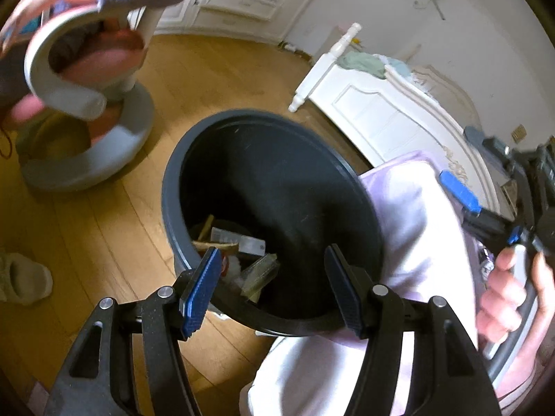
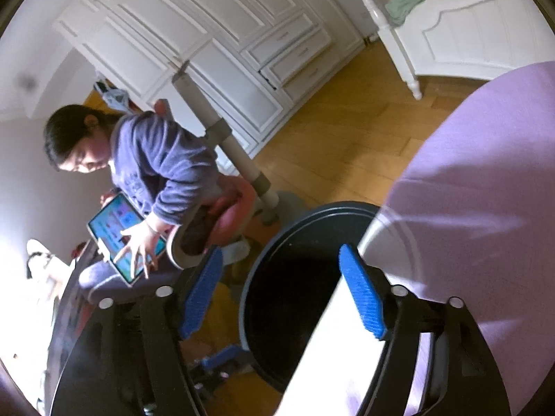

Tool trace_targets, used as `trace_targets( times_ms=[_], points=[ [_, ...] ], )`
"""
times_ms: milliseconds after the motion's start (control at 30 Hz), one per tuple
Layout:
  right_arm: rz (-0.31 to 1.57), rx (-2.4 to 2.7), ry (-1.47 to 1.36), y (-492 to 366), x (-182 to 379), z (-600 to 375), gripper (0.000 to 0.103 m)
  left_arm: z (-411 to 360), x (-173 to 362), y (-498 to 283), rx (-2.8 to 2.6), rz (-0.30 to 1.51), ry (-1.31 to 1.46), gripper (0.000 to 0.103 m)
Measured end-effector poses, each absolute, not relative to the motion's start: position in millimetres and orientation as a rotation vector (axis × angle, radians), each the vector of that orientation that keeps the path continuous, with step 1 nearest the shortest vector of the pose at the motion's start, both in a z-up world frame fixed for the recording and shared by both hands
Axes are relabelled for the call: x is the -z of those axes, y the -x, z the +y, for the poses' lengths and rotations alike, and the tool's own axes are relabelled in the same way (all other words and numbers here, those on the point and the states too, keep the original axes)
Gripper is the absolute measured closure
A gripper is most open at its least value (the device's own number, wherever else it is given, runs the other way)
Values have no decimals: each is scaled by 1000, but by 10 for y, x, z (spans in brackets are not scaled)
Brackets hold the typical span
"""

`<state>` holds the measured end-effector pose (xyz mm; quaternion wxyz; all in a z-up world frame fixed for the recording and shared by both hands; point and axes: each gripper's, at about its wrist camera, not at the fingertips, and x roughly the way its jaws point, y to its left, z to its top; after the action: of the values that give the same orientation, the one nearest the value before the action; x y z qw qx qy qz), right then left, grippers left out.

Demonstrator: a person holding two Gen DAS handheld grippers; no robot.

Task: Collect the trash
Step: 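Grasp the dark labelled cup with the left tool while the right tool grasps the white crumpled pack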

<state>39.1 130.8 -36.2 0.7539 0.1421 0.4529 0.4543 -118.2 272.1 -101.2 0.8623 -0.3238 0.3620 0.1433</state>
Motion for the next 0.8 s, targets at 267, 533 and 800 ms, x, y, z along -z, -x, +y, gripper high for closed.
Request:
trace_targets(
  times_ms=[267,533,800],
  points=[
    [837,-959,-341,-203,-106,287,28,2171,457,1036,-215,669,500,33],
    [697,-666,-334,-201,-434,-1455,28,1393,-33,655,-30,597,321,16],
    [759,-440,-397,-111,-50,-2751,28,563,15,-8,188,721,172,16]
  ],
)
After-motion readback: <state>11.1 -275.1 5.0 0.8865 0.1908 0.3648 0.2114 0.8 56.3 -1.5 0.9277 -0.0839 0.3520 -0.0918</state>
